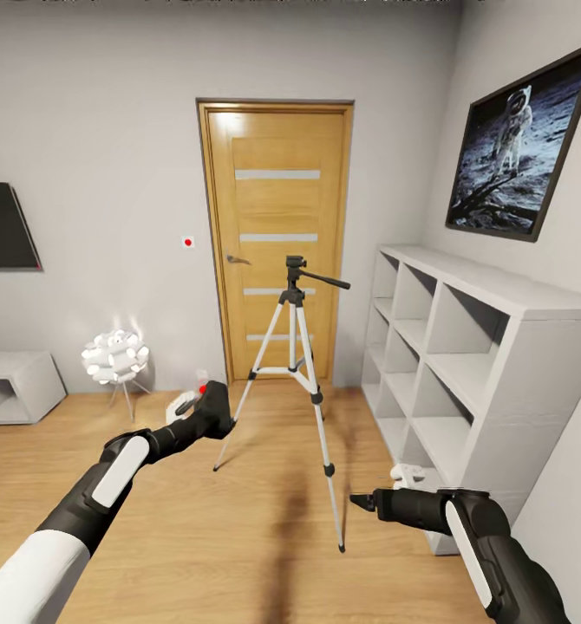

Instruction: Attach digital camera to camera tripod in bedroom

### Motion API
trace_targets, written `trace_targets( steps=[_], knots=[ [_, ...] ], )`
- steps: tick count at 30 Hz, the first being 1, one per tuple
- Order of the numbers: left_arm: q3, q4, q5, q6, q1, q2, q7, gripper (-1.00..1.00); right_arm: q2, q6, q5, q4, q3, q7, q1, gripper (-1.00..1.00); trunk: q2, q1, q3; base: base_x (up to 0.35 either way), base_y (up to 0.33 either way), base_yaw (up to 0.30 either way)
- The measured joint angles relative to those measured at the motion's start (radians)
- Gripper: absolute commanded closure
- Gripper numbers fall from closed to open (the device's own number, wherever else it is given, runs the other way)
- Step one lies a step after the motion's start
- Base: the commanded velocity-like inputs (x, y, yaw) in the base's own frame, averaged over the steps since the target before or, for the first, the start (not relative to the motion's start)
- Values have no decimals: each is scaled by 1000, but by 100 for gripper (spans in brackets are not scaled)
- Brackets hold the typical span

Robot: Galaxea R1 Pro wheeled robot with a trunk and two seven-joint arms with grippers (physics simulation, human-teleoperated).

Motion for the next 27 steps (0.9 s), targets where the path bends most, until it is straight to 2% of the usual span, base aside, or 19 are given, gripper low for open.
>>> trace_targets(
  steps=[4, 5, 7, 9, 10, 11, 12, 13, 14, 17, 18, 19, 21, 22, 26, 27],
  knots=[
    [-1, 59, -59, 4, 0, -12, 14, 100, -2, -16, 17, 129, 1, -8, 0, -100, 28, -15, 13, 0, 0, 0],
    [0, 96, -91, 4, 0, -16, 29, 100, -1, -37, 35, 194, 2, -12, 0, -100, 35, -19, 15, 0, 0, 0],
    [1, 155, -112, 2, 0, -21, 43, 100, 0, -68, 58, 267, 2, -18, 0, -100, 49, -27, 22, 0, 0, 0],
    [2, 294, -141, -1, 0, -30, 54, 100, 2, -129, 109, 380, 3, -32, 0, -100, 63, -34, 28, 0, 0, 0],
    [4, 381, -145, -38, 0, -51, 60, 100, 1, -241, 208, 520, 2, -59, -1, -100, 70, -38, 32, 0, 0, 0],
    [4, 522, -152, -59, -1, -57, 61, 100, 1, -267, 235, 616, 3, -65, 0, -100, 77, -42, 35, 0, 0, 0],
    [4, 695, -171, -109, 1, -72, 62, 100, 1, -314, 264, 692, 2, -78, 0, -100, 84, -46, 37, 0, 0, 0],
    [2, 768, -175, -141, 0, -80, 62, 100, 1, -339, 275, 737, 2, -87, 0, -100, 91, -50, 41, 0, 0, 0],
    [5, 780, -180, -210, 6, -99, 62, 100, 0, -407, 293, 834, 4, -124, 1, -100, 98, -54, 44, 0, 0, 0],
    [2, 854, -220, -294, 46, -124, 64, 100, 1, -520, 306, 1000, 4, -205, 0, -100, 119, -65, 53, 0, 0, 0],
    [4, 878, -241, -326, 79, -135, 64, 100, 1, -590, 311, 1090, 4, -262, 0, -100, 126, -69, 56, 0, 0, 0],
    [2, 890, -258, -340, 116, -141, 64, 100, 1, -627, 312, 1139, 4, -292, 0, -100, 133, -73, 59, 0, 0, 0],
    [4, 904, -284, -358, 149, -154, 65, 100, 1, -699, 313, 1207, 3, -347, -1, -100, 147, -81, 66, 0, 0, 0],
    [5, 912, -308, -372, 184, -169, 65, 100, 1, -761, 315, 1246, 3, -395, -3, -100, 154, -84, 69, 0, 0, 0],
    [3, 922, -367, -423, 255, -198, 66, 100, 1, -878, 316, 1290, 2, -485, 9, -100, 182, -100, 81, 0, 0, 0],
    [4, 923, -387, -446, 280, -204, 66, 100, 1, -909, 316, 1298, 3, -505, 31, -100, 189, -104, 84, 0, 0, 0]
  ],
)
